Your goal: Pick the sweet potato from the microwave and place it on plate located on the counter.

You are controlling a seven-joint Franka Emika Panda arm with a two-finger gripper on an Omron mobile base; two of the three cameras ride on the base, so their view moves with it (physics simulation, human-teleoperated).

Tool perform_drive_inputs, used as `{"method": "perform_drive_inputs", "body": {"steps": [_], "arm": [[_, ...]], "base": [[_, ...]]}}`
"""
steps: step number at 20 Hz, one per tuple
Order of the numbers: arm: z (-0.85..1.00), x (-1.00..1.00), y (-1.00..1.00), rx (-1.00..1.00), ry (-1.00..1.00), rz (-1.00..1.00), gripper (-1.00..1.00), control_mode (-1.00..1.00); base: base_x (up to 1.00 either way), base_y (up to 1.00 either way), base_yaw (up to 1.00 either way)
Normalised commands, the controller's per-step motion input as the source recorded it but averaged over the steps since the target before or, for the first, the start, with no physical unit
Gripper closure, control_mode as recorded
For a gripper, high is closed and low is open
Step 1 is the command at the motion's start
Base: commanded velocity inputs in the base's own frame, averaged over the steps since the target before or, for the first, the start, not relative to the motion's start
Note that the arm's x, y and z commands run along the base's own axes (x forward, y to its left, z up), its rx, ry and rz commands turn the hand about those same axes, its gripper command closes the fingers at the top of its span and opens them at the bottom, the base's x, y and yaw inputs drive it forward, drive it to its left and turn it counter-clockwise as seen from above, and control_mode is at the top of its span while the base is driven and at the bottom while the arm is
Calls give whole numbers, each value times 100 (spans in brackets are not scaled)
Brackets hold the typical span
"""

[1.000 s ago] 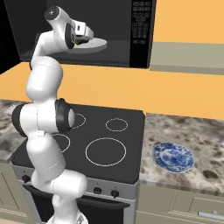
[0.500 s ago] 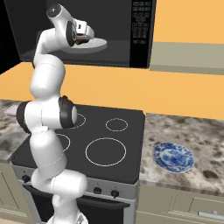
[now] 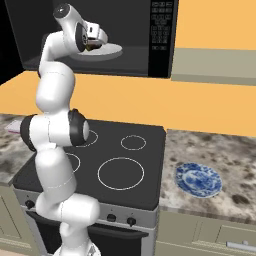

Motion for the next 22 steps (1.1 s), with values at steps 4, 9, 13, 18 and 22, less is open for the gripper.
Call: {"method": "perform_drive_inputs", "body": {"steps": [4,9,13,18,22], "arm": [[0,0,0,0,0,0,100,-100],[0,-17,-2,0,-6,0,100,-100],[0,-48,-5,0,-21,0,100,-100],[-8,-30,0,0,-20,0,100,-100],[8,-87,-14,0,-1,0,100,-100]], "base": [[0,0,0],[0,0,0],[0,0,0],[0,0,0],[0,0,0]]}}
